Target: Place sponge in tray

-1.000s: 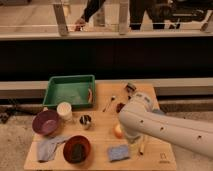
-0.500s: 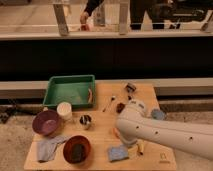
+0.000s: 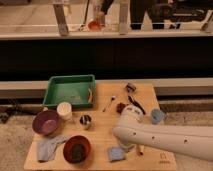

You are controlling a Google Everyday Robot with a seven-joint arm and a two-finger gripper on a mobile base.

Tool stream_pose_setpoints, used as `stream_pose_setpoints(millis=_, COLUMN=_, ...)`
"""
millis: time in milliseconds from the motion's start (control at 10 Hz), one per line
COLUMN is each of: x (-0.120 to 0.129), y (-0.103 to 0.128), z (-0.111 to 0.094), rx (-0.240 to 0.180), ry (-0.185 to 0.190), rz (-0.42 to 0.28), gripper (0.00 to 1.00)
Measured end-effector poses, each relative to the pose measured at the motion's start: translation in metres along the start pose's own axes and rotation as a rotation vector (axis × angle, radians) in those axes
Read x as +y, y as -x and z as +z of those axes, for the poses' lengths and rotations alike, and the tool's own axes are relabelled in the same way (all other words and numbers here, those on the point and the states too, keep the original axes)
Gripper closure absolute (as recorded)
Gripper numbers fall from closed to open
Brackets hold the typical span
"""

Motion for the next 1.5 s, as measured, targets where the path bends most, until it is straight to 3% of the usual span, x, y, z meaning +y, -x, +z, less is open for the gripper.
stream_pose_setpoints(millis=300, x=-0.006, y=0.004, z=-0.012, rx=-0.003, ry=-0.014, rz=0.004, gripper=0.20)
stream_pose_setpoints(millis=700, x=-0.006, y=0.014, z=0.028, rx=-0.007, ry=-0.023, rz=-0.006, gripper=0.20)
stream_pose_setpoints(millis=1100, x=-0.012, y=0.018, z=0.022, rx=-0.012, ry=-0.034, rz=0.001, gripper=0.20)
stream_pose_setpoints(millis=1500, x=-0.017, y=0.026, z=0.052, rx=-0.028, ry=-0.035, rz=0.001, gripper=0.20)
